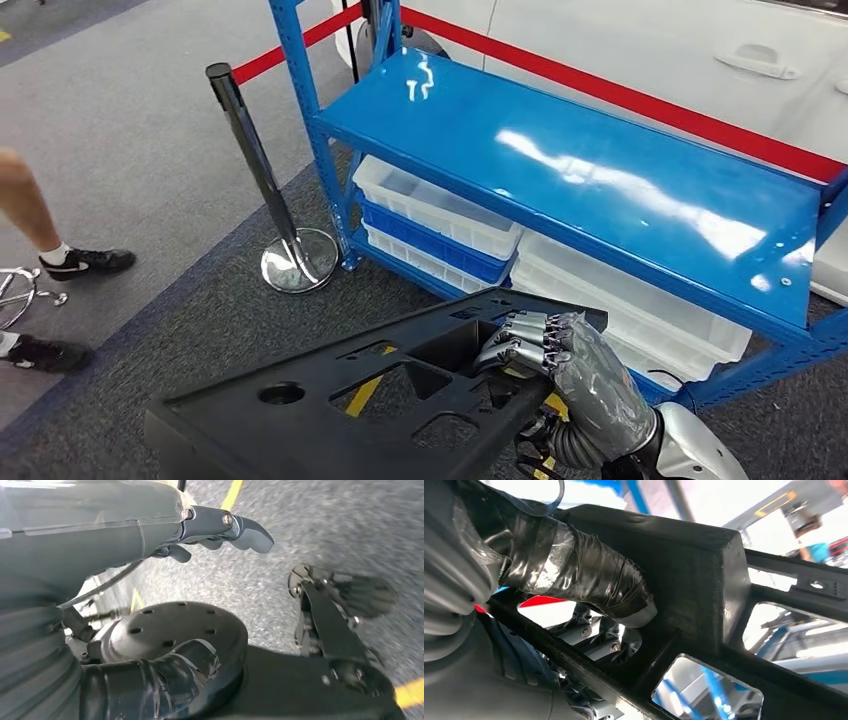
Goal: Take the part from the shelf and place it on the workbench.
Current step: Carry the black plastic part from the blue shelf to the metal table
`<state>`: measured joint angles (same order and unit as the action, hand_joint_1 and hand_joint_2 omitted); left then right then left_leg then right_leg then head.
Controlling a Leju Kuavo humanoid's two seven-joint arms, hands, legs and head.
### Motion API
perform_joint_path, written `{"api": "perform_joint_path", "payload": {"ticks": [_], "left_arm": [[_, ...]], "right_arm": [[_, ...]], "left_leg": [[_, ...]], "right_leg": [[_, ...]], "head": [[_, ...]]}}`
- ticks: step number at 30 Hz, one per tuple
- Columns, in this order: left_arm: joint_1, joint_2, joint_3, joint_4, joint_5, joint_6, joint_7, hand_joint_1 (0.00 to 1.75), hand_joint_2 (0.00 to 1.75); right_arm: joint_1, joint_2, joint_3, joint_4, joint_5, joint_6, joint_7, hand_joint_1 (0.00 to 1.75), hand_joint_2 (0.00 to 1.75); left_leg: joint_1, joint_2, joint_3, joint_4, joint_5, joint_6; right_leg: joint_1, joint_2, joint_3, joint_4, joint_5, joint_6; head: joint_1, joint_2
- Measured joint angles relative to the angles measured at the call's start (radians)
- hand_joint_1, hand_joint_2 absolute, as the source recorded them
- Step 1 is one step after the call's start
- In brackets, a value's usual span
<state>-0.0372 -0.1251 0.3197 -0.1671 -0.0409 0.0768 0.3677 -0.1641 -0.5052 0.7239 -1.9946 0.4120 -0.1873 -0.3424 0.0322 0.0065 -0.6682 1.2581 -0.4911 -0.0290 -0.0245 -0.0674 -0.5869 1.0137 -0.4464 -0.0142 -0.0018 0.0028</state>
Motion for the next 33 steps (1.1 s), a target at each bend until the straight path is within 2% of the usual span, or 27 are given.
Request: {"api": "perform_joint_path", "payload": {"ticks": [2, 3, 4, 6, 7, 8, 9, 11, 12, 13, 14, 15, 16, 18, 19, 20, 21, 22, 23, 24, 26, 27, 28, 29, 30, 31, 33], "left_arm": [[-0.003, 0.0, 0.0, 0.0, 0.0, 0.0, 0.0, 0.0, 1.75], [-0.005, 0.0, 0.0, 0.0, 0.0, 0.0, 0.0, 0.0, 1.75], [-0.007, 0.001, 0.0, 0.0, 0.0, 0.0, 0.0, 0.0, 1.75], [-0.004, 0.002, 0.0, 0.0, 0.0, 0.001, 0.0, 0.0, 1.75], [-0.001, 0.002, 0.0, 0.0, 0.0, 0.001, 0.0, 0.0, 1.75], [0.001, 0.003, 0.001, 0.0, 0.0, 0.002, 0.001, 0.0, 1.75], [0.003, 0.004, 0.001, 0.0, 0.0, 0.002, 0.001, 0.0, 1.75], [0.001, 0.003, 0.001, 0.0, 0.0, 0.001, 0.002, 0.0, 1.75], [0.0, 0.003, 0.001, 0.0, 0.0, 0.0, 0.002, 0.0, 1.75], [0.0, 0.003, 0.001, 0.0, 0.0, 0.0, 0.002, 0.0, 1.75], [0.001, 0.002, 0.001, 0.0, 0.0, 0.0, 0.002, 0.0, 1.75], [0.001, 0.002, 0.001, 0.0, 0.0, 0.0, 0.002, 0.0, 1.75], [0.001, 0.002, 0.001, 0.0, 0.0, 0.0, 0.002, 0.0, 1.75], [0.0, 0.0, 0.002, 0.0, 0.0, 0.0, 0.002, 0.0, 1.75], [0.0, -0.001, 0.002, 0.0, 0.0, 0.0, 0.002, 0.0, 1.75], [0.001, -0.001, 0.002, 0.0, 0.0, -0.001, 0.002, 0.0, 1.75], [0.003, 0.0, 0.002, 0.001, 0.0, -0.001, 0.002, 0.0, 1.75], [0.004, 0.0, 0.002, 0.001, 0.0, -0.001, 0.002, 0.0, 1.75], [0.005, 0.0, 0.002, 0.001, 0.0, -0.001, 0.002, 0.0, 1.75], [0.006, 0.001, 0.002, 0.001, 0.0, -0.001, 0.003, 0.0, 1.75], [0.004, 0.001, 0.002, 0.001, 0.0, -0.001, 0.003, 0.0, 1.75], [0.003, 0.001, 0.002, 0.001, 0.0, -0.001, 0.003, 0.0, 1.75], [0.003, 0.001, 0.002, 0.001, 0.0, -0.001, 0.003, 0.0, 1.75], [0.003, 0.001, 0.002, 0.001, 0.0, -0.001, 0.003, 0.0, 1.75], [0.003, 0.001, 0.002, 0.001, 0.0, -0.001, 0.003, 0.0, 1.75], [0.003, 0.001, 0.002, 0.001, 0.0, -0.001, 0.003, 0.0, 1.75], [-0.001, 0.001, 0.002, 0.001, 0.0, -0.001, 0.003, 0.0, 1.75]], "right_arm": [[-0.005, -0.001, 0.001, 0.0, 0.001, 0.0, 0.0, 1.75, 1.75], [-0.007, -0.002, 0.002, 0.0, 0.002, 0.0, 0.0, 1.75, 1.75], [-0.01, -0.003, 0.004, 0.0, 0.003, 0.0, 0.0, 1.75, 1.75], [-0.016, -0.005, 0.008, 0.002, 0.004, -0.001, 0.0, 1.75, 1.75], [-0.018, -0.006, 0.011, 0.004, 0.004, -0.001, 0.0, 1.75, 1.75], [-0.019, -0.007, 0.013, 0.005, 0.004, -0.003, 0.0, 1.75, 1.75], [-0.02, -0.007, 0.015, 0.007, 0.004, -0.004, 0.0, 1.75, 1.75], [-0.021, -0.009, 0.019, 0.009, 0.004, -0.006, 0.0, 1.75, 1.75], [-0.022, -0.009, 0.021, 0.011, 0.004, -0.006, 0.0, 1.75, 1.75], [-0.023, -0.009, 0.023, 0.013, 0.004, -0.006, 0.0, 1.75, 1.75], [-0.025, -0.009, 0.025, 0.014, 0.004, -0.006, 0.0, 1.75, 1.75], [-0.026, -0.009, 0.026, 0.014, 0.004, -0.006, 0.0, 1.75, 1.75], [-0.028, -0.01, 0.026, 0.014, 0.004, -0.006, 0.0, 1.75, 1.75], [-0.031, -0.01, 0.027, 0.015, 0.004, -0.007, 0.0, 1.75, 1.75], [-0.033, -0.011, 0.027, 0.015, 0.004, -0.007, 0.0, 1.75, 1.75], [-0.034, -0.011, 0.028, 0.015, 0.004, -0.007, 0.0, 1.75, 1.75], [-0.036, -0.011, 0.029, 0.015, 0.004, -0.007, 0.0, 1.75, 1.75], [-0.038, -0.011, 0.03, 0.015, 0.004, -0.006, 0.0, 1.75, 1.75], [-0.039, -0.011, 0.031, 0.016, 0.004, -0.006, 0.0, 1.75, 1.75], [-0.04, -0.011, 0.031, 0.016, 0.004, -0.006, 0.0, 1.75, 1.75], [-0.04, -0.011, 0.033, 0.017, 0.004, -0.006, 0.0, 1.75, 1.75], [-0.039, -0.011, 0.033, 0.017, 0.004, -0.006, 0.0, 1.75, 1.75], [-0.039, -0.011, 0.034, 0.017, 0.004, -0.006, 0.0, 1.75, 1.75], [-0.04, -0.011, 0.034, 0.017, 0.004, -0.006, 0.0, 1.75, 1.75], [-0.04, -0.011, 0.034, 0.017, 0.004, -0.006, 0.0, 1.75, 1.75], [-0.04, -0.011, 0.034, 0.017, 0.004, -0.006, 0.0, 1.75, 1.75], [-0.041, -0.011, 0.034, 0.017, 0.004, -0.006, 0.0, 1.75, 1.75]], "left_leg": [[0.0, 0.037, 0.104, -0.138, 0.005, -0.002], [-0.004, 0.052, 0.139, -0.194, -0.006, 0.003], [-0.01, 0.059, 0.156, -0.23, -0.018, 0.012], [-0.018, 0.043, 0.146, -0.246, -0.01, 0.036], [-0.019, 0.034, 0.14, -0.249, 0.0, 0.047], [-0.019, 0.026, 0.132, -0.252, 0.012, 0.058], [-0.02, 0.018, 0.123, -0.255, 0.024, 0.068], [-0.027, -0.003, 0.096, -0.253, 0.046, 0.08], [-0.031, -0.015, 0.082, -0.252, 0.056, 0.083], [-0.036, -0.028, 0.068, -0.25, 0.066, 0.085], [-0.039, -0.042, 0.054, -0.246, 0.075, 0.085], [-0.042, -0.056, 0.042, -0.243, 0.083, 0.085], [-0.043, -0.069, 0.031, -0.239, 0.091, 0.084], [-0.043, -0.093, 0.014, -0.235, 0.109, 0.079], [-0.041, -0.105, 0.009, -0.237, 0.119, 0.074], [-0.04, -0.117, 0.005, -0.241, 0.13, 0.068], [-0.04, -0.131, 0.002, -0.246, 0.14, 0.062], [-0.043, -0.132, -0.003, -0.246, 0.142, 0.058], [-0.046, -0.116, -0.012, -0.234, 0.126, 0.053], [-0.047, -0.09, -0.026, -0.202, 0.091, 0.048], [-0.037, -0.032, -0.062, -0.083, -0.006, 0.036], [-0.03, -0.02, -0.078, -0.017, -0.039, 0.029], [-0.023, -0.015, -0.083, 0.03, -0.049, 0.022], [-0.016, -0.012, -0.072, 0.045, -0.037, 0.015], [-0.009, -0.006, -0.042, 0.024, -0.013, 0.009], [-0.005, 0.007, 0.006, -0.032, 0.01, 0.005], [-0.01, 0.05, 0.109, -0.176, 0.014, 0.007]], "right_leg": [[-0.001, -0.023, -0.019, 0.014, 0.008, 0.012], [0.0, -0.035, -0.024, 0.018, 0.013, 0.019], [0.001, -0.046, -0.026, 0.019, 0.018, 0.027], [-0.003, -0.063, -0.027, 0.015, 0.03, 0.045], [-0.007, -0.053, -0.03, 0.019, 0.022, 0.052], [-0.009, -0.029, -0.037, 0.036, -0.004, 0.056], [-0.01, 0.003, -0.049, 0.073, -0.046, 0.057], [-0.004, 0.052, -0.083, 0.193, -0.146, 0.05], [0.001, 0.06, -0.094, 0.249, -0.175, 0.045], [0.005, 0.064, -0.093, 0.28, -0.181, 0.039], [0.011, 0.067, -0.074, 0.276, -0.168, 0.031], [0.016, 0.073, -0.038, 0.234, -0.141, 0.022], [0.021, 0.092, 0.009, 0.167, -0.118, 0.011], [0.026, 0.145, 0.086, 0.04, -0.095, -0.004], [0.028, 0.162, 0.103, 0.007, -0.094, -0.006], [0.029, 0.162, 0.106, -0.004, -0.091, -0.004], [0.028, 0.148, 0.103, -0.007, -0.081, -0.003], [0.026, 0.131, 0.1, -0.013, -0.072, -0.005], [0.022, 0.114, 0.094, -0.019, -0.062, -0.01], [0.017, 0.096, 0.086, -0.025, -0.051, -0.014], [0.016, 0.063, 0.066, -0.026, -0.033, -0.02], [0.016, 0.046, 0.054, -0.023, -0.026, -0.017], [0.016, 0.03, 0.042, -0.02, -0.02, -0.015], [0.015, 0.014, 0.029, -0.016, -0.014, -0.011], [0.014, -0.001, 0.017, -0.012, -0.008, -0.007], [0.013, -0.015, 0.007, -0.007, -0.004, -0.002], [0.012, -0.039, -0.006, 0.0, 0.004, 0.009]], "head": [[0.0, 0.0], [0.002, 0.0], [0.002, 0.0], [0.004, 0.0], [0.004, 0.0], [0.004, 0.0], [0.004, 0.0], [0.005, 0.0], [0.005, 0.0], [0.005, 0.0], [0.004, 0.0], [0.004, 0.0], [0.004, 0.0], [0.004, 0.0], [0.004, 0.0], [0.005, 0.0], [0.006, 0.0], [0.005, 0.0], [0.003, 0.0], [0.0, 0.0], [-0.004, 0.0], [-0.004, 0.0], [-0.004, 0.0], [-0.004, 0.0], [-0.004, 0.0], [-0.004, 0.0], [-0.004, 0.0]]}}
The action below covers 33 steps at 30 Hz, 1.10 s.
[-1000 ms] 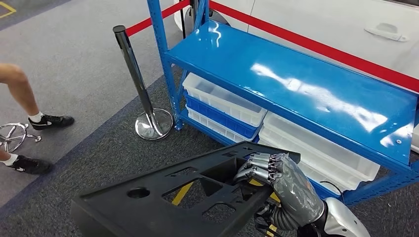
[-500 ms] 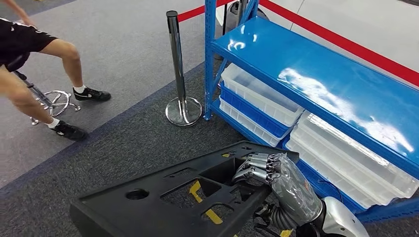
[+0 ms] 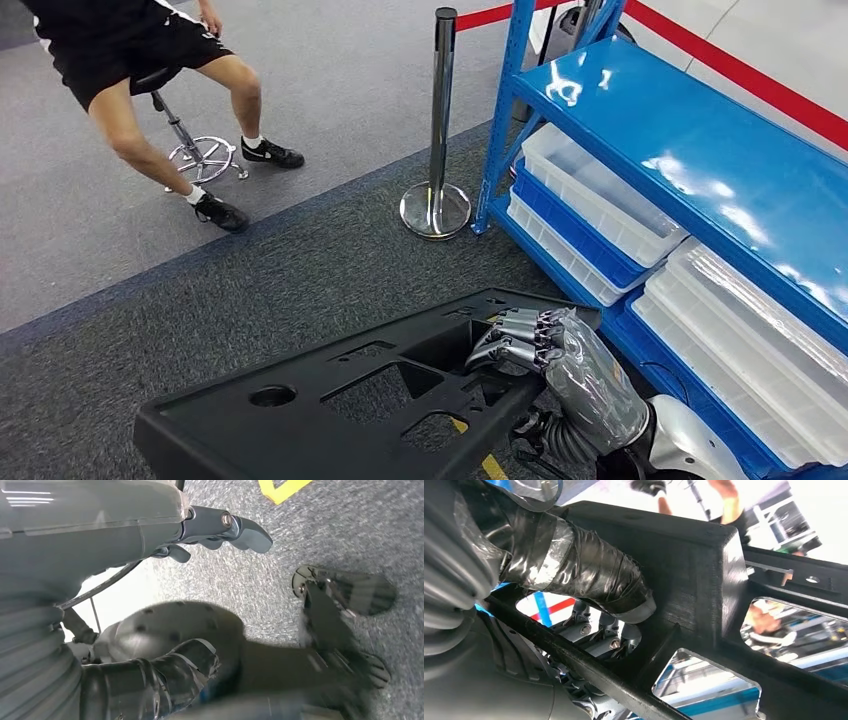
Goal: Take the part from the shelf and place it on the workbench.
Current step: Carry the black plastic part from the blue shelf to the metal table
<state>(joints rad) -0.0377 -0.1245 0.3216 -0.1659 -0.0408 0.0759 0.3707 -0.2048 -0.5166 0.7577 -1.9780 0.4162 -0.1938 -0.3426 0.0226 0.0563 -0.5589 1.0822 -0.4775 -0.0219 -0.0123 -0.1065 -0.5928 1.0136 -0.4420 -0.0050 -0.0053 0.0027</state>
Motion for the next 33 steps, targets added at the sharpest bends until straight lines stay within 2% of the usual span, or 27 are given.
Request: {"api": "perform_joint_path", "payload": {"ticks": [1, 2, 4, 5, 6, 7, 8, 9, 10, 11, 12, 13, 15, 17, 19, 20, 21, 22, 24, 25, 26, 27, 28, 29, 31, 32, 33], "left_arm": [[-0.001, 0.0, 0.0, 0.0, 0.0, 0.0, 0.0, 0.0, 1.75], [-0.002, 0.0, 0.0, 0.0, 0.0, 0.0, -0.001, 0.0, 1.75], [0.001, 0.001, 0.0, 0.0, 0.0, 0.0, -0.001, 0.0, 1.75], [0.002, 0.002, 0.0, 0.0, 0.0, 0.0, -0.001, 0.0, 1.75], [0.002, 0.003, 0.0, 0.0, 0.0, 0.001, -0.001, 0.0, 1.75], [0.002, 0.003, 0.0, 0.0, 0.0, 0.001, -0.001, 0.0, 1.75], [0.002, 0.003, 0.001, 0.0, 0.0, 0.001, 0.0, 0.0, 1.75], [0.001, 0.003, 0.001, 0.0, 0.0, 0.001, 0.0, 0.0, 1.75], [0.001, 0.003, 0.001, 0.0, 0.0, 0.001, 0.0, 0.0, 1.75], [0.001, 0.003, 0.001, 0.0, 0.0, 0.0, 0.0, 0.0, 1.75], [0.001, 0.002, 0.001, 0.0, 0.0, -0.002, -0.001, 0.0, 1.75], [0.002, 0.002, 0.001, 0.0, -0.002, -0.01, -0.004, 0.0, 1.75], [0.003, -0.001, 0.0, 0.0, -0.012, -0.04, -0.023, 0.0, 1.75], [0.001, -0.006, -0.002, 0.0, -0.021, -0.065, -0.048, 0.0, 1.75], [0.004, -0.01, -0.005, 0.0, -0.02, -0.07, -0.065, 0.0, 1.75], [0.006, -0.012, -0.005, 0.0, -0.018, -0.07, -0.07, 0.0, 1.75], [0.009, -0.013, -0.005, 0.0, -0.017, -0.07, -0.073, 0.0, 1.75], [0.01, -0.014, -0.005, 0.001, -0.016, -0.07, -0.075, 0.0, 1.75], [0.01, -0.015, -0.005, 0.001, -0.015, -0.07, -0.077, 0.0, 1.75], [0.01, -0.016, -0.005, 0.001, -0.015, -0.07, -0.078, 0.0, 1.75], [0.01, -0.016, -0.005, 0.001, -0.015, -0.07, -0.078, 0.0, 1.75], [0.01, -0.016, -0.005, 0.001, -0.015, -0.07, -0.078, 0.0, 1.75], [0.011, -0.017, -0.005, 0.001, -0.015, -0.07, -0.078, 0.0, 1.75], [0.01, -0.017, -0.005, 0.001, -0.015, -0.07, -0.078, 0.0, 1.75], [0.008, -0.017, -0.005, 0.001, -0.015, -0.072, -0.078, 0.0, 1.75], [0.006, -0.016, -0.005, 0.001, -0.015, -0.074, -0.078, 0.0, 1.75], [0.006, -0.016, -0.005, 0.001, -0.014, -0.077, -0.079, 0.0, 1.75]], "right_arm": [[-0.001, 0.0, 0.0, 0.0, 0.0, 0.0, 0.0, 1.75, 1.75], [-0.001, 0.0, 0.0, 0.0, 0.0, 0.0, 0.0, 1.75, 1.75], [-0.003, 0.0, 0.001, 0.0, 0.0, 0.0, 0.0, 1.75, 1.75], [-0.003, -0.001, 0.001, 0.0, 0.0, 0.0, 0.0, 1.75, 1.75], [-0.002, -0.001, 0.002, 0.001, 0.0, 0.0, 0.0, 1.75, 1.75], [-0.001, -0.001, 0.002, 0.001, 0.0, 0.0, 0.0, 1.75, 1.75], [0.0, -0.001, 0.002, 0.002, 0.0, 0.0, 0.0, 1.75, 1.75], [0.001, -0.001, 0.002, 0.002, 0.0, 0.0, 0.0, 1.75, 1.75], [0.001, -0.001, 0.002, 0.002, 0.0, 0.0, 0.0, 1.75, 1.75], [0.002, -0.001, 0.002, 0.003, 0.0, 0.0, 0.0, 1.75, 1.75], [0.001, -0.001, 0.002, 0.003, 0.0, 0.001, 0.0, 1.75, 1.75], [-0.006, 0.001, 0.004, 0.004, -0.002, 0.007, 0.003, 1.75, 1.75], [-0.045, 0.026, 0.02, 0.011, -0.006, 0.049, 0.025, 1.75, 1.75], [-0.091, 0.069, 0.047, 0.025, -0.011, 0.097, 0.058, 1.75, 1.75], [-0.117, 0.093, 0.064, 0.034, -0.014, 0.113, 0.072, 1.75, 1.75], [-0.126, 0.095, 0.068, 0.036, -0.015, 0.114, 0.073, 1.75, 1.75], [-0.132, 0.096, 0.071, 0.036, -0.015, 0.114, 0.072, 1.75, 1.75], [-0.135, 0.096, 0.072, 0.037, -0.015, 0.114, 0.072, 1.75, 1.75], [-0.138, 0.097, 0.074, 0.038, -0.016, 0.114, 0.07, 1.75, 1.75], [-0.138, 0.097, 0.074, 0.038, -0.016, 0.114, 0.07, 1.75, 1.75], [-0.139, 0.097, 0.074, 0.039, -0.016, 0.114, 0.07, 1.75, 1.75], [-0.139, 0.097, 0.074, 0.039, -0.016, 0.114, 0.069, 1.75, 1.75], [-0.14, 0.097, 0.074, 0.039, -0.016, 0.114, 0.069, 1.75, 1.75], [-0.141, 0.097, 0.074, 0.039, -0.016, 0.114, 0.069, 1.75, 1.75], [-0.142, 0.097, 0.074, 0.039, -0.016, 0.114, 0.067, 1.75, 1.75], [-0.143, 0.097, 0.074, 0.039, -0.016, 0.114, 0.066, 1.75, 1.75], [-0.144, 0.097, 0.074, 0.039, -0.016, 0.115, 0.065, 1.75, 1.75]], "left_leg": [[-0.006, 0.015, 0.03, -0.049, -0.007, 0.008], [-0.015, 0.017, 0.039, -0.075, -0.014, 0.018], [-0.022, -0.003, 0.029, -0.09, 0.002, 0.044], [-0.023, -0.013, 0.024, -0.098, 0.012, 0.057], [-0.023, -0.021, 0.019, -0.106, 0.024, 0.07], [-0.023, -0.031, 0.012, -0.11, 0.035, 0.081], [-0.027, -0.041, 0.001, -0.11, 0.045, 0.088], [-0.031, -0.052, -0.011, -0.108, 0.053, 0.092], [-0.034, -0.066, -0.023, -0.105, 0.061, 0.094], [-0.036, -0.079, -0.036, -0.1, 0.067, 0.094], [-0.038, -0.094, -0.047, -0.093, 0.072, 0.092], [-0.038, -0.108, -0.058, -0.085, 0.076, 0.09], [-0.038, -0.13, -0.08, -0.068, 0.083, 0.082], [-0.037, -0.148, -0.099, -0.06, 0.098, 0.071], [-0.036, -0.175, -0.11, -0.062, 0.115, 0.06], [-0.038, -0.175, -0.117, -0.058, 0.111, 0.055], [-0.038, -0.16, -0.129, -0.039, 0.089, 0.049], [-0.037, -0.134, -0.145, 0.001, 0.051, 0.043], [-0.029, -0.079, -0.18, 0.126, -0.041, 0.03], [-0.024, -0.068, -0.192, 0.186, -0.067, 0.024], [-0.019, -0.064, -0.191, 0.22, -0.071, 0.021], [-0.015, -0.061, -0.173, 0.222, -0.057, 0.018], [-0.013, -0.056, -0.137, 0.187, -0.032, 0.017], [-0.013, -0.042, -0.086, 0.121, -0.013, 0.019], [-0.023, -0.003, 0.011, -0.02, -0.012, 0.028], [-0.031, 0.01, 0.036, -0.065, -0.02, 0.034], [-0.039, 0.01, 0.042, -0.084, -0.022, 0.04]], "right_leg": [[0.0, -0.012, -0.002, 0.001, 0.005, 0.007], [-0.002, -0.024, -0.004, 0.0, 0.011, 0.015], [-0.008, -0.037, -0.005, -0.003, 0.018, 0.03], [-0.011, -0.021, -0.01, 0.005, 0.005, 0.035], [-0.013, 0.007, -0.019, 0.03, -0.024, 0.036], [-0.015, 0.044, -0.035, 0.076, -0.069, 0.035], [-0.013, 0.076, -0.055, 0.138, -0.117, 0.033], [-0.011, 0.095, -0.074, 0.205, -0.156, 0.03], [-0.008, 0.104, -0.084, 0.254, -0.177, 0.028], [-0.005, 0.107, -0.078, 0.27, -0.177, 0.025], [-0.003, 0.109, -0.053, 0.247, -0.159, 0.022], [-0.003, 0.117, -0.012, 0.189, -0.131, 0.019], [-0.005, 0.163, 0.063, 0.063, -0.098, 0.013], [-0.005, 0.192, 0.084, 0.013, -0.094, 0.01], [-0.006, 0.168, 0.077, 0.008, -0.083, 0.005], [-0.008, 0.152, 0.075, 0.004, -0.076, 0.0], [-0.011, 0.136, 0.07, -0.001, -0.067, -0.008], [-0.012, 0.119, 0.063, -0.006, -0.058, -0.014], [-0.005, 0.086, 0.047, -0.006, -0.045, -0.021], [-0.002, 0.07, 0.037, -0.003, -0.04, -0.021], [-0.001, 0.054, 0.028, 0.0, -0.035, -0.021], [0.0, 0.038, 0.018, 0.004, -0.031, -0.02], [0.0, 0.025, 0.008, 0.008, -0.028, -0.019], [0.001, 0.012, 0.001, 0.012, -0.025, -0.016], [0.001, -0.011, -0.008, 0.016, -0.017, -0.008], [0.0, -0.022, -0.01, 0.015, -0.011, -0.002], [-0.002, -0.033, -0.011, 0.013, -0.005, 0.005]], "head": [[0.0, 0.0], [0.001, 0.0], [0.001, 0.0], [0.001, 0.0], [0.002, 0.0], [0.002, 0.0], [0.002, 0.0], [0.003, 0.0], [0.002, 0.0], [0.002, 0.0], [0.002, 0.0], [0.002, 0.0], [0.002, 0.0], [0.001, 0.0], [0.002, 0.0], [0.001, 0.0], [-0.002, 0.0], [-0.005, 0.0], [-0.01, 0.0], [-0.011, 0.0], [-0.011, 0.0], [-0.011, 0.0], [-0.011, 0.0], [-0.011, 0.0], [-0.011, 0.0], [-0.011, 0.0], [-0.011, 0.0]]}}
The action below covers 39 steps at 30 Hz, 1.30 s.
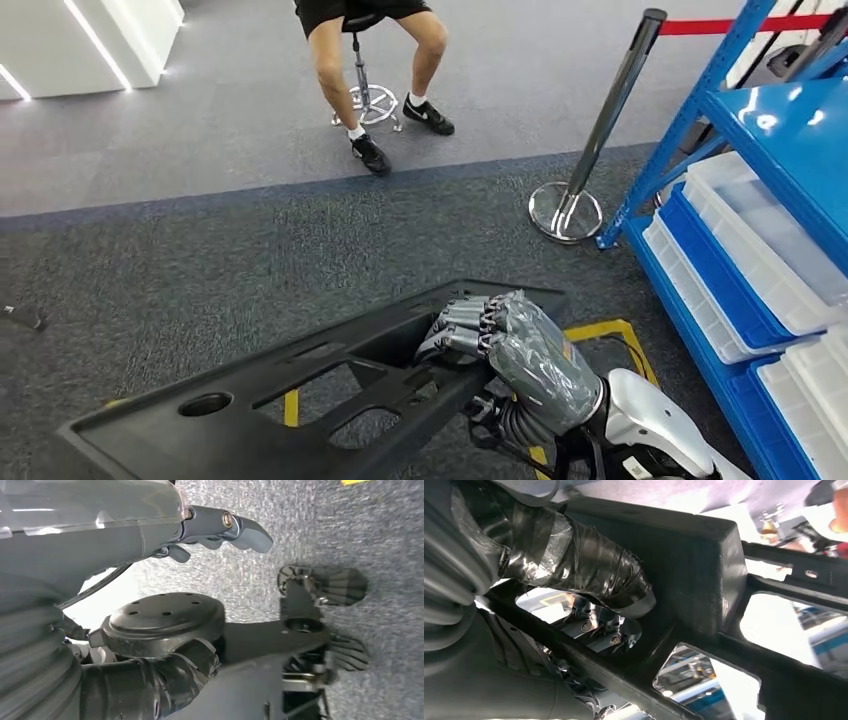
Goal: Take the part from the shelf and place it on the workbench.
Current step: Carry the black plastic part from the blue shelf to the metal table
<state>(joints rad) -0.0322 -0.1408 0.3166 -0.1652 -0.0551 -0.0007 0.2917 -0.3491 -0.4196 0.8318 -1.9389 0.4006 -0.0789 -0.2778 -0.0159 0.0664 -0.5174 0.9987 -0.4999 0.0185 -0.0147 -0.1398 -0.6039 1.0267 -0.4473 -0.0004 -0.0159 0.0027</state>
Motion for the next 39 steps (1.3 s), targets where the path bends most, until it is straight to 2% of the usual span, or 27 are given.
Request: {"api": "perform_joint_path", "payload": {"ticks": [1, 2, 3, 4, 6, 7, 8, 9, 10, 11, 13, 15, 17, 18, 19, 21, 22, 23, 25, 26, 28, 29, 30, 31, 33, 35, 39], "left_arm": [[0.001, 0.0, 0.0, 0.0, 0.001, -0.003, -0.001, 0.0, 1.75], [0.003, -0.001, 0.0, 0.0, 0.002, -0.004, -0.001, 0.0, 1.75], [0.004, -0.001, 0.0, 0.0, 0.003, -0.006, -0.002, 0.0, 1.75], [0.004, -0.003, 0.0, 0.0, 0.005, -0.006, -0.003, 0.0, 1.75], [0.002, -0.006, 0.0, 0.0, 0.009, -0.007, -0.005, 0.0, 1.75], [0.001, -0.008, 0.0, 0.0, 0.01, -0.008, -0.005, 0.0, 1.75], [0.0, -0.009, 0.0, 0.0, 0.011, -0.008, -0.006, 0.0, 1.75], [0.0, -0.011, 0.0, 0.0, 0.012, -0.008, -0.006, 0.0, 1.75], [0.001, -0.012, 0.001, 0.0, 0.012, -0.008, -0.005, 0.0, 1.75], [0.001, -0.014, 0.001, 0.0, 0.012, -0.008, -0.005, 0.0, 1.75], [0.001, -0.016, 0.001, 0.0, 0.013, -0.008, -0.006, 0.0, 1.75], [0.001, -0.017, 0.001, 0.0, 0.013, -0.008, -0.006, 0.0, 1.75], [0.006, -0.016, 0.001, 0.0, 0.013, -0.008, -0.006, 0.0, 1.75], [0.008, -0.016, 0.001, 0.0, 0.013, -0.008, -0.005, 0.0, 1.75], [0.009, -0.017, 0.0, 0.001, 0.013, -0.008, -0.005, 0.0, 1.75], [0.007, -0.018, 0.0, 0.001, 0.013, -0.008, -0.008, 0.0, 1.75], [0.006, -0.018, 0.0, 0.001, 0.013, -0.008, -0.012, 0.0, 1.75], [0.006, -0.018, 0.0, 0.001, 0.014, -0.008, -0.019, 0.0, 1.75], [0.007, -0.018, 0.0, 0.001, 0.015, -0.009, -0.039, 0.0, 1.75], [0.007, -0.018, 0.0, 0.001, 0.016, -0.009, -0.049, 0.0, 1.75], [0.007, -0.018, 0.0, 0.001, 0.015, -0.01, -0.059, 0.0, 1.75], [0.006, -0.018, 0.0, 0.001, 0.014, -0.011, -0.06, 0.0, 1.75], [0.005, -0.018, 0.0, 0.001, 0.013, -0.012, -0.06, 0.0, 1.75], [0.005, -0.018, 0.0, 0.001, 0.011, -0.013, -0.059, 0.0, 1.75], [0.007, -0.017, 0.0, 0.001, 0.007, -0.015, -0.056, 0.0, 1.75], [0.01, -0.016, 0.0, 0.001, 0.004, -0.016, -0.054, 0.0, 1.75], [0.01, -0.016, 0.0, 0.001, 0.003, -0.016, -0.054, 0.0, 1.75]], "right_arm": [[-0.002, 0.0, 0.0, 0.0, 0.0, 0.001, -0.001, 1.75, 1.75], [-0.005, 0.0, 0.0, 0.0, 0.0, 0.004, -0.002, 1.75, 1.75], [-0.008, 0.0, 0.0, 0.001, -0.001, 0.006, -0.003, 1.75, 1.75], [-0.01, -0.001, 0.0, 0.001, -0.002, 0.008, -0.003, 1.75, 1.75], [-0.012, -0.002, 0.0, 0.001, -0.005, 0.01, -0.003, 1.75, 1.75], [-0.012, -0.003, 0.0, 0.001, -0.006, 0.011, -0.003, 1.75, 1.75], [-0.012, -0.004, 0.0, 0.001, -0.007, 0.011, -0.003, 1.75, 1.75], [-0.012, -0.004, 0.0, 0.001, -0.007, 0.011, -0.003, 1.75, 1.75], [-0.013, -0.005, 0.001, 0.001, -0.007, 0.011, -0.002, 1.75, 1.75], [-0.013, -0.005, 0.001, 0.001, -0.007, 0.011, -0.002, 1.75, 1.75], [-0.014, -0.006, 0.001, 0.0, -0.008, 0.011, -0.002, 1.75, 1.75], [-0.014, -0.007, 0.001, -0.001, -0.008, 0.012, -0.002, 1.75, 1.75], [-0.016, -0.007, 0.001, -0.002, -0.008, 0.013, -0.001, 1.75, 1.75], [-0.017, -0.007, 0.001, -0.002, -0.008, 0.014, -0.001, 1.75, 1.75], [-0.018, -0.007, 0.001, -0.002, -0.008, 0.015, -0.001, 1.75, 1.75], [-0.018, -0.008, 0.001, -0.003, -0.008, 0.015, 0.0, 1.75, 1.75], [-0.017, -0.008, 0.001, -0.003, -0.008, 0.014, 0.0, 1.75, 1.75], [-0.016, -0.008, 0.001, -0.003, -0.008, 0.013, 0.002, 1.75, 1.75], [-0.012, -0.009, 0.002, -0.004, -0.008, 0.01, 0.005, 1.75, 1.75], [-0.01, -0.011, 0.002, -0.006, -0.008, 0.008, 0.007, 1.75, 1.75], [-0.007, -0.014, 0.002, -0.011, -0.007, 0.005, 0.012, 1.75, 1.75], [-0.006, -0.017, 0.002, -0.014, -0.006, 0.004, 0.015, 1.75, 1.75], [-0.004, -0.019, 0.002, -0.017, -0.006, 0.003, 0.018, 1.75, 1.75], [-0.001, -0.021, 0.002, -0.019, -0.005, 0.002, 0.021, 1.75, 1.75], [0.005, -0.023, 0.002, -0.021, -0.005, -0.001, 0.025, 1.75, 1.75], [0.008, -0.024, 0.002, -0.024, -0.005, -0.002, 0.027, 1.75, 1.75], [0.008, -0.024, 0.002, -0.025, -0.005, -0.002, 0.028, 1.75, 1.75]], "left_leg": [[-0.004, -0.009, -0.005, -0.01, 0.007, 0.008], [-0.004, -0.019, -0.008, -0.018, 0.019, 0.017], [-0.003, -0.028, -0.012, -0.027, 0.031, 0.026], [0.0, -0.036, -0.018, -0.034, 0.044, 0.034], [0.001, -0.056, -0.038, -0.036, 0.065, 0.046], [0.001, -0.069, -0.051, -0.032, 0.073, 0.048], [0.0, -0.082, -0.064, -0.026, 0.079, 0.048], [0.0, -0.096, -0.078, -0.019, 0.085, 0.047], [0.0, -0.11, -0.091, -0.01, 0.089, 0.044], [0.001, -0.124, -0.104, 0.001, 0.092, 0.042], [0.002, -0.148, -0.129, 0.021, 0.1, 0.034], [0.003, -0.169, -0.147, 0.03, 0.114, 0.022], [0.003, -0.189, -0.16, 0.03, 0.127, 0.012], [0.002, -0.18, -0.169, 0.038, 0.118, 0.007], [0.002, -0.159, -0.182, 0.062, 0.091, 0.001], [0.009, -0.101, -0.213, 0.157, 0.006, -0.014], [0.013, -0.085, -0.226, 0.209, -0.028, -0.02], [0.018, -0.078, -0.237, 0.257, -0.049, -0.024], [0.024, -0.072, -0.232, 0.298, -0.044, -0.031], [0.027, -0.069, -0.208, 0.281, -0.024, -0.033], [0.027, -0.046, -0.12, 0.157, 0.02, -0.031], [0.021, -0.029, -0.074, 0.088, 0.028, -0.028], [0.014, -0.015, -0.044, 0.035, 0.027, -0.022], [0.005, -0.008, -0.029, 0.004, 0.021, -0.016], [-0.004, -0.022, -0.026, -0.019, 0.028, 0.001], [-0.007, -0.036, -0.026, -0.031, 0.041, 0.013], [-0.004, -0.039, -0.022, -0.039, 0.045, 0.018]], "right_leg": [[-0.003, -0.01, 0.0, -0.002, 0.006, 0.006], [-0.006, -0.006, -0.003, -0.002, 0.004, 0.012], [-0.008, 0.017, -0.008, 0.008, -0.011, 0.016], [-0.009, 0.051, -0.019, 0.036, -0.042, 0.018], [-0.009, 0.118, -0.058, 0.147, -0.13, 0.018], [-0.007, 0.132, -0.075, 0.21, -0.163, 0.018], [-0.006, 0.138, -0.082, 0.252, -0.178, 0.019], [-0.006, 0.14, -0.071, 0.259, -0.173, 0.019], [-0.007, 0.143, -0.041, 0.225, -0.151, 0.019], [-0.009, 0.153, 0.002, 0.162, -0.124, 0.018], [-0.012, 0.196, 0.073, 0.045, -0.096, 0.014], [-0.01, 0.218, 0.086, 0.011, -0.095, 0.01], [-0.01, 0.193, 0.076, 0.007, -0.081, 0.004], [-0.013, 0.179, 0.07, 0.004, -0.073, -0.001], [-0.015, 0.163, 0.062, 0.0, -0.063, -0.008], [-0.013, 0.135, 0.046, -0.004, -0.048, -0.018], [-0.01, 0.123, 0.039, -0.004, -0.044, -0.02], [-0.008, 0.111, 0.032, -0.004, -0.04, -0.02], [-0.007, 0.085, 0.02, -0.003, -0.035, -0.019], [-0.006, 0.07, 0.016, -0.003, -0.033, -0.018], [-0.007, 0.044, 0.013, -0.003, -0.03, -0.014], [-0.006, 0.032, 0.014, -0.005, -0.028, -0.011], [-0.007, 0.021, 0.014, -0.007, -0.025, -0.006], [-0.008, 0.011, 0.014, -0.01, -0.021, 0.001], [-0.012, -0.005, 0.015, -0.018, -0.012, 0.015], [-0.013, -0.012, 0.018, -0.026, -0.009, 0.023], [-0.013, -0.009, 0.018, -0.027, -0.012, 0.024]], "head": [[0.0, 0.0], [0.0, 0.0], [0.0, 0.0], [0.001, 0.0], [0.002, 0.0], [0.003, 0.0], [0.003, 0.0], [0.003, 0.0], [0.003, 0.0], [0.003, 0.0], [0.002, 0.0], [0.002, 0.0], [0.002, 0.0], [0.001, 0.0], [-0.002, 0.0], [-0.007, 0.0], [-0.007, 0.0], [-0.007, 0.0], [-0.007, 0.0], [-0.007, 0.0], [-0.007, 0.0], [-0.007, 0.0], [-0.007, 0.0], [-0.007, 0.0], [-0.007, 0.0], [-0.008, 0.0], [-0.008, 0.0]]}}
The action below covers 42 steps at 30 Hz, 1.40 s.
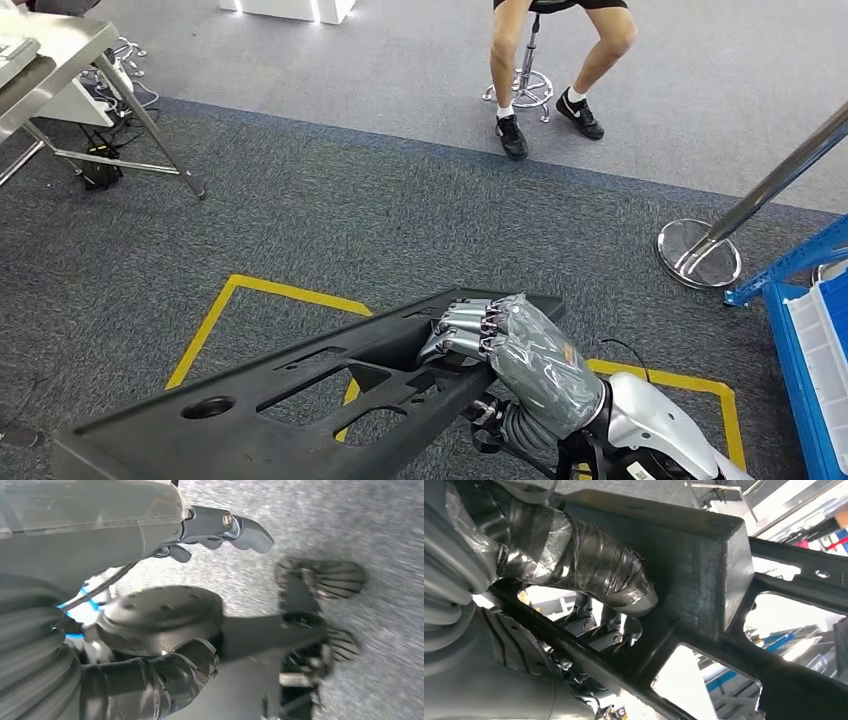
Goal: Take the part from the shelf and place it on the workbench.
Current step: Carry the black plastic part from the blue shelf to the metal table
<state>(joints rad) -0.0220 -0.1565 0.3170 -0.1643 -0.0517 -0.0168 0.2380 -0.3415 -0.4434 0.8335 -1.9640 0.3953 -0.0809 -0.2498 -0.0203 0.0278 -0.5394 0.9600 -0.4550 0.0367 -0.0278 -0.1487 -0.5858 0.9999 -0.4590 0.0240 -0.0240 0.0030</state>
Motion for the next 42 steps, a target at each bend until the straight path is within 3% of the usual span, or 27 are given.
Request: {"api": "perform_joint_path", "payload": {"ticks": [2, 4, 5, 6, 8, 9, 10, 12, 13, 15, 17, 18, 19, 20, 21, 23, 24, 26, 28, 30, 32, 34, 35, 37, 39, 41, 42], "left_arm": [[0.001, 0.0, 0.0, 0.0, -0.001, 0.0, 0.0, 0.0, 1.75], [0.002, -0.001, 0.0, 0.0, -0.003, 0.0, 0.001, 0.0, 1.75], [0.0, -0.001, 0.0, 0.0, -0.005, -0.001, 0.002, 0.0, 1.75], [-0.002, -0.001, 0.0, 0.0, -0.007, -0.002, 0.002, 0.0, 1.75], [-0.005, -0.002, 0.0, 0.0, -0.009, -0.003, 0.002, 0.0, 1.75], [-0.004, -0.002, 0.0, 0.001, -0.009, -0.003, 0.003, 0.0, 1.75], [-0.004, -0.002, 0.0, 0.002, -0.009, -0.003, 0.003, 0.0, 1.75], [0.0, -0.002, -0.001, 0.005, -0.009, -0.003, 0.004, 0.0, 1.75], [0.0, -0.001, -0.001, 0.006, -0.009, -0.003, 0.004, 0.0, 1.75], [0.003, -0.001, -0.001, 0.007, -0.009, -0.003, 0.005, 0.0, 1.75], [0.005, -0.001, -0.001, 0.008, -0.009, -0.003, 0.004, 0.0, 1.75], [0.005, -0.001, -0.001, 0.008, -0.009, -0.003, 0.004, 0.0, 1.75], [0.004, -0.001, -0.001, 0.008, -0.009, -0.003, 0.004, 0.0, 1.75], [0.003, -0.001, -0.001, 0.008, -0.009, -0.003, 0.004, 0.0, 1.75], [0.002, -0.001, -0.001, 0.008, -0.009, -0.003, 0.004, 0.0, 1.75], [0.0, -0.001, -0.001, 0.008, -0.009, -0.003, 0.004, 0.0, 1.75], [-0.001, 0.0, -0.001, 0.008, -0.009, -0.003, 0.004, 0.0, 1.75], [-0.005, 0.0, -0.001, 0.008, -0.009, -0.004, 0.004, 0.0, 1.75], [-0.006, 0.0, -0.001, 0.008, -0.01, -0.004, 0.004, 0.0, 1.75], [-0.004, -0.001, -0.001, 0.008, -0.011, -0.006, 0.004, 0.0, 1.75], [-0.006, -0.002, -0.001, 0.008, -0.011, -0.009, 0.004, 0.0, 1.75], [-0.008, -0.002, -0.001, 0.008, -0.011, -0.01, 0.004, 0.0, 1.75], [-0.008, -0.002, -0.001, 0.008, -0.011, -0.01, 0.004, 0.0, 1.75], [-0.007, -0.002, -0.001, 0.008, -0.012, -0.011, 0.004, 0.0, 1.75], [-0.007, -0.002, -0.001, 0.008, -0.014, -0.012, 0.002, 0.0, 1.75], [-0.006, -0.001, -0.002, 0.008, -0.019, -0.012, 0.001, 0.0, 1.75], [-0.004, -0.001, -0.002, 0.008, -0.022, -0.012, 0.001, 0.0, 1.75]], "right_arm": [[0.0, -0.001, 0.0, -0.001, 0.0, 0.0, 0.0, 1.75, 1.75], [0.003, -0.009, 0.0, -0.002, 0.001, -0.003, 0.002, 1.75, 1.75], [0.008, -0.015, 0.0, -0.003, 0.002, -0.005, 0.004, 1.75, 1.75], [0.014, -0.021, 0.0, -0.004, 0.002, -0.007, 0.006, 1.75, 1.75], [0.023, -0.029, 0.0, -0.006, 0.002, -0.009, 0.008, 1.75, 1.75], [0.025, -0.032, 0.0, -0.007, 0.002, -0.009, 0.009, 1.75, 1.75], [0.027, -0.034, 0.0, -0.007, 0.002, -0.009, 0.009, 1.75, 1.75], [0.028, -0.037, 0.0, -0.008, 0.003, -0.009, 0.009, 1.75, 1.75], [0.027, -0.038, 0.0, -0.009, 0.003, -0.009, 0.009, 1.75, 1.75], [0.028, -0.039, 0.0, -0.009, 0.003, -0.009, 0.009, 1.75, 1.75], [0.031, -0.04, 0.0, -0.01, 0.003, -0.01, 0.009, 1.75, 1.75], [0.033, -0.04, 0.0, -0.009, 0.004, -0.01, 0.009, 1.75, 1.75], [0.033, -0.041, 0.0, -0.009, 0.004, -0.01, 0.009, 1.75, 1.75], [0.033, -0.041, 0.0, -0.009, 0.004, -0.01, 0.009, 1.75, 1.75], [0.033, -0.041, 0.0, -0.009, 0.004, -0.01, 0.009, 1.75, 1.75], [0.031, -0.041, 0.0, -0.01, 0.004, -0.01, 0.009, 1.75, 1.75], [0.031, -0.041, 0.0, -0.01, 0.004, -0.01, 0.009, 1.75, 1.75], [0.032, -0.041, 0.0, -0.01, 0.004, -0.01, 0.009, 1.75, 1.75], [0.032, -0.042, 0.0, -0.011, 0.004, -0.011, 0.009, 1.75, 1.75], [0.033, -0.045, 0.0, -0.013, 0.004, -0.012, 0.01, 1.75, 1.75], [0.037, -0.049, -0.001, -0.013, 0.006, -0.013, 0.013, 1.75, 1.75], [0.042, -0.053, -0.002, -0.014, 0.006, -0.015, 0.014, 1.75, 1.75], [0.044, -0.054, -0.002, -0.014, 0.006, -0.015, 0.015, 1.75, 1.75], [0.045, -0.056, -0.003, -0.017, 0.006, -0.015, 0.017, 1.75, 1.75], [0.048, -0.058, -0.005, -0.021, 0.008, -0.015, 0.022, 1.75, 1.75], [0.055, -0.061, -0.008, -0.027, 0.012, -0.017, 0.031, 1.75, 1.75], [0.059, -0.063, -0.01, -0.031, 0.015, -0.019, 0.037, 1.75, 1.75]], "left_leg": [[0.008, -0.002, 0.007, -0.008, 0.001, 0.003], [0.012, -0.012, 0.011, -0.018, 0.005, 0.01], [0.012, -0.026, 0.009, -0.017, 0.005, 0.014], [0.011, -0.053, 0.007, -0.007, -0.002, 0.018], [0.014, -0.112, -0.005, 0.032, -0.031, 0.013], [0.017, -0.136, -0.015, 0.054, -0.045, 0.007], [0.021, -0.148, -0.029, 0.066, -0.053, 0.0], [0.027, -0.171, -0.052, 0.071, -0.053, -0.012], [0.027, -0.17, -0.064, 0.073, -0.054, -0.016], [0.021, -0.127, -0.107, 0.124, -0.068, -0.02], [0.018, -0.063, -0.196, 0.254, -0.097, -0.022], [0.018, -0.048, -0.241, 0.315, -0.103, -0.025], [0.019, -0.04, -0.276, 0.35, -0.095, -0.028], [0.019, -0.035, -0.288, 0.339, -0.066, -0.03], [0.019, -0.03, -0.281, 0.294, -0.024, -0.031], [0.01, 0.002, -0.22, 0.141, 0.061, -0.023], [0.003, 0.017, -0.191, 0.082, 0.085, -0.018], [-0.011, 0.03, -0.165, 0.035, 0.093, -0.008], [-0.01, 0.007, -0.158, 0.021, 0.098, 0.003], [-0.005, -0.015, -0.137, -0.004, 0.103, 0.02], [-0.003, -0.039, -0.126, -0.013, 0.104, 0.033], [-0.006, -0.067, -0.126, -0.003, 0.1, 0.041], [-0.007, -0.084, -0.126, 0.004, 0.095, 0.042], [-0.007, -0.118, -0.125, 0.026, 0.079, 0.041], [-0.007, -0.148, -0.128, 0.056, 0.057, 0.033], [-0.007, -0.169, -0.13, 0.076, 0.038, 0.026], [-0.007, -0.179, -0.127, 0.08, 0.032, 0.023]], "right_leg": [[-0.002, 0.012, -0.005, 0.002, -0.006, 0.0], [-0.006, 0.075, -0.028, 0.041, -0.03, -0.003], [-0.005, 0.11, -0.072, 0.118, -0.056, -0.005], [-0.004, 0.144, -0.107, 0.156, -0.043, -0.006], [-0.007, 0.2, -0.148, 0.167, 0.014, -0.006], [-0.01, 0.22, -0.135, 0.115, 0.057, -0.007], [-0.011, 0.236, -0.132, 0.103, 0.06, -0.008], [-0.009, 0.217, -0.14, 0.101, 0.055, -0.012], [-0.01, 0.202, -0.138, 0.086, 0.049, -0.016], [-0.016, 0.171, -0.125, 0.053, 0.04, -0.026], [-0.017, 0.143, -0.108, 0.037, 0.034, -0.031], [-0.016, 0.129, -0.102, 0.036, 0.031, -0.03], [-0.015, 0.115, -0.095, 0.037, 0.026, -0.028], [-0.014, 0.103, -0.089, 0.037, 0.022, -0.027], [-0.012, 0.093, -0.082, 0.037, 0.017, -0.026], [-0.009, 0.078, -0.066, 0.034, 0.01, -0.024], [-0.007, 0.071, -0.06, 0.031, 0.009, -0.02], [-0.006, 0.056, -0.05, 0.025, 0.006, -0.011], [-0.008, 0.045, -0.042, 0.018, 0.002, 0.001], [-0.01, 0.081, -0.053, 0.052, -0.017, 0.003], [-0.008, 0.134, -0.114, 0.164, -0.068, -0.002], [-0.003, 0.151, -0.182, 0.278, -0.107, -0.002], [-0.001, 0.152, -0.195, 0.295, -0.102, -0.002], [-0.002, 0.162, -0.16, 0.218, -0.045, -0.002], [-0.007, 0.2, -0.097, 0.106, -0.009, -0.003], [-0.006, 0.218, -0.063, 0.069, -0.021, -0.007], [-0.002, 0.207, -0.054, 0.067, -0.027, -0.012]], "head": [[0.0, 0.0], [0.001, 0.0], [0.002, 0.0], [0.004, 0.0], [0.004, 0.0], [0.004, 0.0], [0.004, 0.0], [0.005, 0.0], [0.004, 0.0], [-0.007, 0.0], [-0.018, 0.0], [-0.017, 0.0], [-0.017, 0.0], [-0.017, 0.0], [-0.018, 0.0], [-0.018, 0.0], [-0.018, 0.0], [-0.017, 0.0], [-0.017, 0.0], [-0.016, 0.0], [-0.014, 0.0], [-0.014, 0.0], [-0.014, 0.0], [-0.013, 0.0], [-0.014, 0.0], [-0.014, 0.0], [-0.014, 0.0]]}}
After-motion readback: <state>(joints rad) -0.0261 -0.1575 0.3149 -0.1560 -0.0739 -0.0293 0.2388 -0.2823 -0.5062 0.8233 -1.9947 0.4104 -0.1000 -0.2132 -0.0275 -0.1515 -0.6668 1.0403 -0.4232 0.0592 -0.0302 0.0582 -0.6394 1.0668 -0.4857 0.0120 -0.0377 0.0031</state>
